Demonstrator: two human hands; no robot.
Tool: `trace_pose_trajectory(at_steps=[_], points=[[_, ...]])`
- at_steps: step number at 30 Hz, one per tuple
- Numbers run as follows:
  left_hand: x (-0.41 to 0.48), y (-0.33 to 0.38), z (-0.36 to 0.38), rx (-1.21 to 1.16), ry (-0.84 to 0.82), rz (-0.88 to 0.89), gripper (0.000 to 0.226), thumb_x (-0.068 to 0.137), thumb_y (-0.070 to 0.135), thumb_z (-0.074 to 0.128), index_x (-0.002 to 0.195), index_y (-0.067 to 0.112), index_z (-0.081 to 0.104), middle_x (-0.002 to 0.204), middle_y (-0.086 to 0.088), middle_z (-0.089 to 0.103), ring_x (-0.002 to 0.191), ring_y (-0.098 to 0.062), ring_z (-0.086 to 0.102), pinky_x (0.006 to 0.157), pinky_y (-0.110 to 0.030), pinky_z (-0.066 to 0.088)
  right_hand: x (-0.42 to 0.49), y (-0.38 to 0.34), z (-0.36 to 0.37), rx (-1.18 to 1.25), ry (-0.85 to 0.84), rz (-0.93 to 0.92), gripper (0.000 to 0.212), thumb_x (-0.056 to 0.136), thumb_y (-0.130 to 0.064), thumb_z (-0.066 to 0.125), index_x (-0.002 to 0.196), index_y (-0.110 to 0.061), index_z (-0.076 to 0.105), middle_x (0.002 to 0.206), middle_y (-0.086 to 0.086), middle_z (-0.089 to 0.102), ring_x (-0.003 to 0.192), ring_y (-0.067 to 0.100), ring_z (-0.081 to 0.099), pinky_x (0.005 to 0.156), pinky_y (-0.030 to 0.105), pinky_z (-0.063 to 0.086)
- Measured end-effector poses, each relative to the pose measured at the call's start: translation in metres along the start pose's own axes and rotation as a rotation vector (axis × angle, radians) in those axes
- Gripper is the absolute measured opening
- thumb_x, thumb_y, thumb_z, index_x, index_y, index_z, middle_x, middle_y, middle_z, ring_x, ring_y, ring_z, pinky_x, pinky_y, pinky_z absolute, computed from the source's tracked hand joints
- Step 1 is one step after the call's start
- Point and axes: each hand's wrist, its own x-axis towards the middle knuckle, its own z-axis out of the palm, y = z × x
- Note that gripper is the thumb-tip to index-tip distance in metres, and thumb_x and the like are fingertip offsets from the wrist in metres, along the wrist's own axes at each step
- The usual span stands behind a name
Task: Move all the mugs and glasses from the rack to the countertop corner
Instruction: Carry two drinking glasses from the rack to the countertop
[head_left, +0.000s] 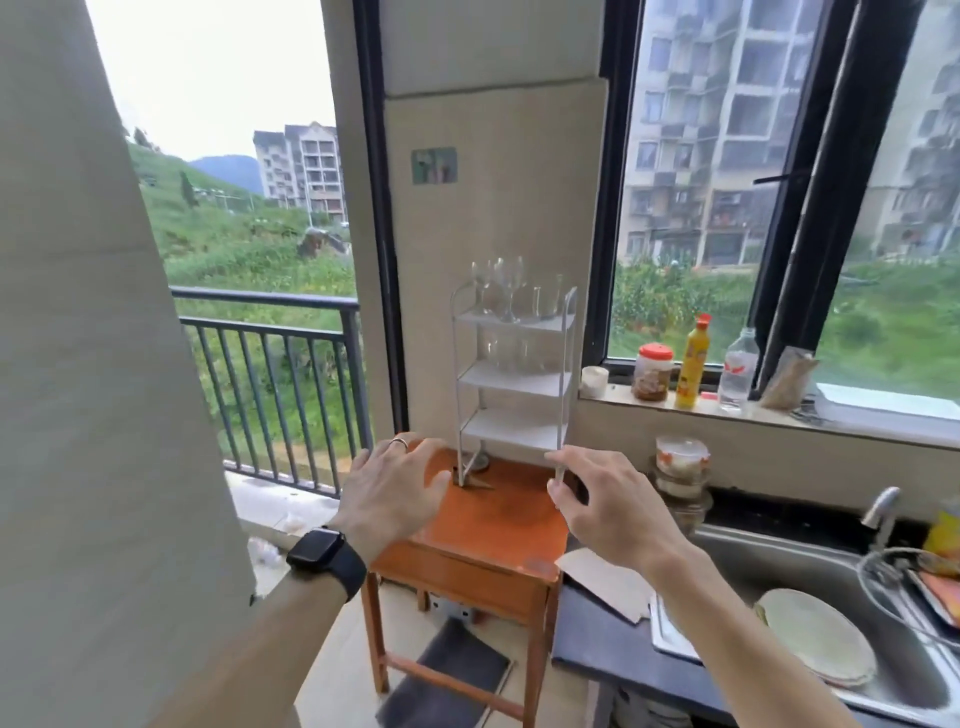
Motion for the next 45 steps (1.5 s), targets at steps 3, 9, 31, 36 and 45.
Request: trace_pose_trajectory(at_steps=[3, 9, 31, 36, 45], points=[[0.057, -0.017, 0.016, -0.013, -0.006, -0.013, 0.049, 0.096, 0.053, 0.04, 0.144, 0.042, 0.041, 0.151, 0.006, 0.045, 0.137, -0.021, 0.043, 0.113, -0.045, 0.033, 0.063, 0.02, 0.018, 0.012, -0.004, 0.014, 0.038, 0.098, -0.045, 0.047, 0.134, -0.034, 0.057, 0.136, -0.013, 0.062, 0.134, 0.015, 0.046, 0.104, 0.036, 0.043], [0.165, -0.048, 0.046, -0.029, -0.044, -0.032, 0.048, 0.095, 0.052, 0.039, 0.143, 0.041, 0.042, 0.149, 0.008, 0.046, 0.134, -0.021, 0.045, 0.109, -0.043, 0.038, 0.165, 0.053, 0.052, 0.008, -0.009, 0.055, 0.037, 0.098, -0.043, 0.047, 0.134, -0.036, 0.058, 0.143, -0.012, 0.057, 0.137, 0.013, 0.042, 0.108, 0.037, 0.041], [0.527, -0.073, 0.218, -1.186, -0.473, -0.297, 0.068, 0.1, 0.025, 0.056, 0.155, 0.028, 0.016, 0.119, -0.004, 0.056, 0.089, -0.019, 0.068, 0.089, -0.04, 0.055, 0.469, 0.148, 0.222, 0.775, 0.084, 0.774, 0.04, 0.094, -0.038, 0.062, 0.132, -0.035, 0.05, 0.099, -0.005, 0.067, 0.082, 0.014, 0.063, 0.071, 0.026, 0.05], [0.557, -0.076, 0.237, -1.198, -0.51, -0.289, 0.062, 0.1, 0.028, 0.055, 0.151, 0.039, 0.021, 0.12, 0.0, 0.057, 0.091, -0.019, 0.072, 0.085, -0.043, 0.06, 0.506, 0.167, 0.249, 1.0, 0.125, 0.829, 0.056, 0.093, -0.033, 0.068, 0.144, -0.032, 0.043, 0.114, 0.009, 0.067, 0.086, 0.024, 0.07, 0.084, 0.04, 0.057], [0.566, -0.08, 0.245, -1.172, -0.444, -0.179, 0.013, 0.102, 0.037, 0.051, 0.111, 0.029, 0.056, 0.109, -0.001, 0.063, 0.071, -0.013, 0.071, 0.059, -0.028, 0.049, 0.519, 0.169, 0.257, 1.107, 0.23, 0.869, 0.021, 0.101, -0.037, 0.055, 0.115, -0.021, 0.055, 0.101, 0.013, 0.064, 0.08, 0.025, 0.07, 0.071, 0.032, 0.056]])
